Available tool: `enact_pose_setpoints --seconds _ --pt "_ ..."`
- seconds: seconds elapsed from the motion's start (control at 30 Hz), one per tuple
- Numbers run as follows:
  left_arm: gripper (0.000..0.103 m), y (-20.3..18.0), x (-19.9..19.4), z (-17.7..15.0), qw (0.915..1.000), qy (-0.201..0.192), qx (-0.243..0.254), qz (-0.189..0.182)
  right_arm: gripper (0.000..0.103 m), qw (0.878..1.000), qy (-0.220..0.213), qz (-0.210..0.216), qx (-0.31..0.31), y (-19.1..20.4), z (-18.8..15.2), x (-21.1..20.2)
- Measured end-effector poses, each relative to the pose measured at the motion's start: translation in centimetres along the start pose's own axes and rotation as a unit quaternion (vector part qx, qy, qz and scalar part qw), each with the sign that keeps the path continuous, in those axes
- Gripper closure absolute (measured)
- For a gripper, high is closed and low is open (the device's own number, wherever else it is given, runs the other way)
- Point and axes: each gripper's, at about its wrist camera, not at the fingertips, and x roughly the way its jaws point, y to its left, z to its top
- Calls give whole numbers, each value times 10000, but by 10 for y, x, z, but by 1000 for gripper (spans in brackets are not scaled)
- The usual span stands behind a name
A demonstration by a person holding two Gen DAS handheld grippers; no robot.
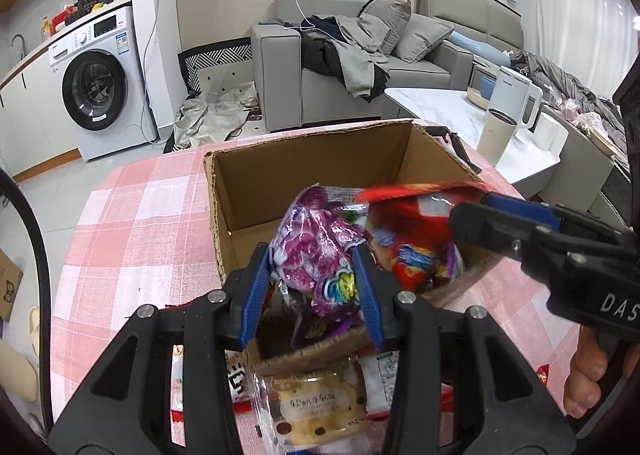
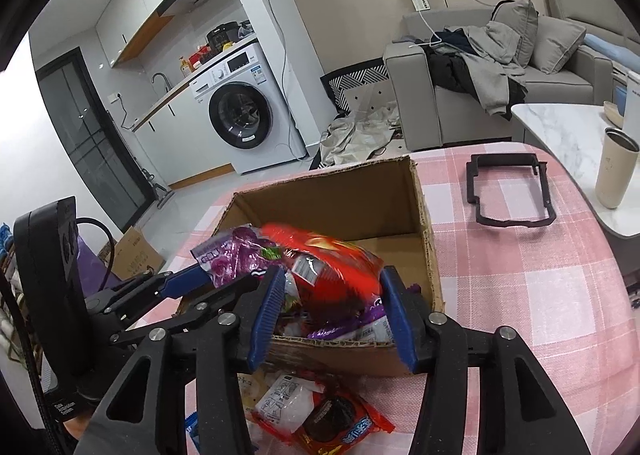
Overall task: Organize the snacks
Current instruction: 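Lift both bags and lower them into the SF box, opening both tools, then withdraw both tools from the box and move the right tool toward the red Oreo pack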
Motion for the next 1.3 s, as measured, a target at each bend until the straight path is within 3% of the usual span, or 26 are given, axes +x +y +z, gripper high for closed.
enact_pose_setpoints --seconds 0.07,0.1,0.13,0.17,0.23,0.33,0.77,1.3 --pt "38 1 -8 -2 10000 -50 -8 -8 45 9999 -45 -65 -72 1 -1 -7" --pt "31 2 -13 -3 9999 -101 -31 11 40 9999 -79 -82 -101 1 -2 -12" --pt "21 2 -19 -5 9999 -154 -43 17 28 9998 -109 -85 -107 1 -2 -16" --pt "19 2 -27 -7 9997 -231 -50 14 17 9998 -151 -79 -94 0 -3 -21" --pt "16 3 -39 -10 9995 -314 -55 -25 6 9997 -226 -22 -65 -1 -7 -31" --pt "0 5 -56 -19 9991 -392 -129 -52 1 9997 -198 -62 -117 -2 -14 -42" --pt "1 16 -105 -73 9985 -503 -204 76 0 9994 -129 -314 -45 -13 -54 -67" --pt "1 12 -103 -126 9993 -275 -210 141 0 9976 359 -527 -263 -17 -104 -65"
